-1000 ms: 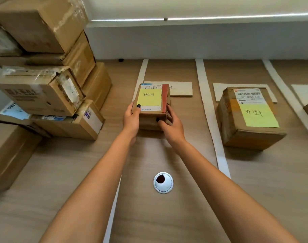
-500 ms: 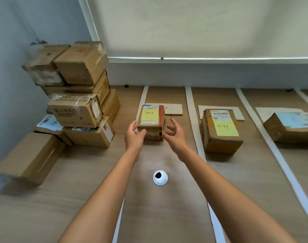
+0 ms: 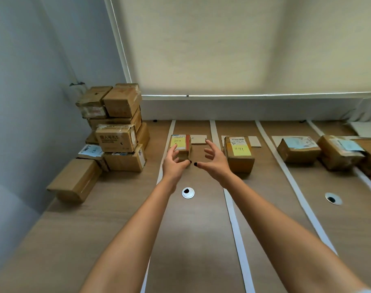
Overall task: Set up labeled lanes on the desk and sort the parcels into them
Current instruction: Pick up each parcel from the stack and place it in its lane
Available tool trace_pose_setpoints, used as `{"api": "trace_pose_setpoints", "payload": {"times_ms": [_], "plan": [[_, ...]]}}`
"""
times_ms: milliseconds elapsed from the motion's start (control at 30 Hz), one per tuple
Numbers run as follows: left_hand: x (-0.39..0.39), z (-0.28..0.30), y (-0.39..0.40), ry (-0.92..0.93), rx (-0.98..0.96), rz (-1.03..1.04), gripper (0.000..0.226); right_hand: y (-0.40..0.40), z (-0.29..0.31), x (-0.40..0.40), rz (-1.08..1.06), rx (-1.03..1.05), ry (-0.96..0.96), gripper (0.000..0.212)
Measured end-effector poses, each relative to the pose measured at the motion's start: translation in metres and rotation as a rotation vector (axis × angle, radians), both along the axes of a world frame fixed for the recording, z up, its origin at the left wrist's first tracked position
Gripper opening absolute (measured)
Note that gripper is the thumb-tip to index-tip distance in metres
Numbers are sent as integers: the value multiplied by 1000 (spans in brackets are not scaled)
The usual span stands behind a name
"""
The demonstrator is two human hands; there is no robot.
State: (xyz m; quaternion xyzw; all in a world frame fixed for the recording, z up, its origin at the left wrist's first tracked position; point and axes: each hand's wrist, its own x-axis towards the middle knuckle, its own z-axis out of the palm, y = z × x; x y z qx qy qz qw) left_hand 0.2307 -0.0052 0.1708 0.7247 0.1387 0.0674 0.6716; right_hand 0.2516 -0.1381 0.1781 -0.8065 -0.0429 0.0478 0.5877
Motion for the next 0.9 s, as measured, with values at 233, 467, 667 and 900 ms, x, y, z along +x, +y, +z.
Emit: {"api": "trace_pose_setpoints", "payload": {"times_ms": [233,467,667,900], "plan": [[-81,12,-17,1,23,-38,72,-15,17,-78,38,-26,-56,89],[-154,13,-9,23,48,-31,72,-13,22,-145,106,1,-21,85],[-174,16,34,9,74,2,71,26,24,-171,170,-7,-3,86],[-146,12,123,3,86,-3,71,114,18,-139,171,-39,18,84]]}}
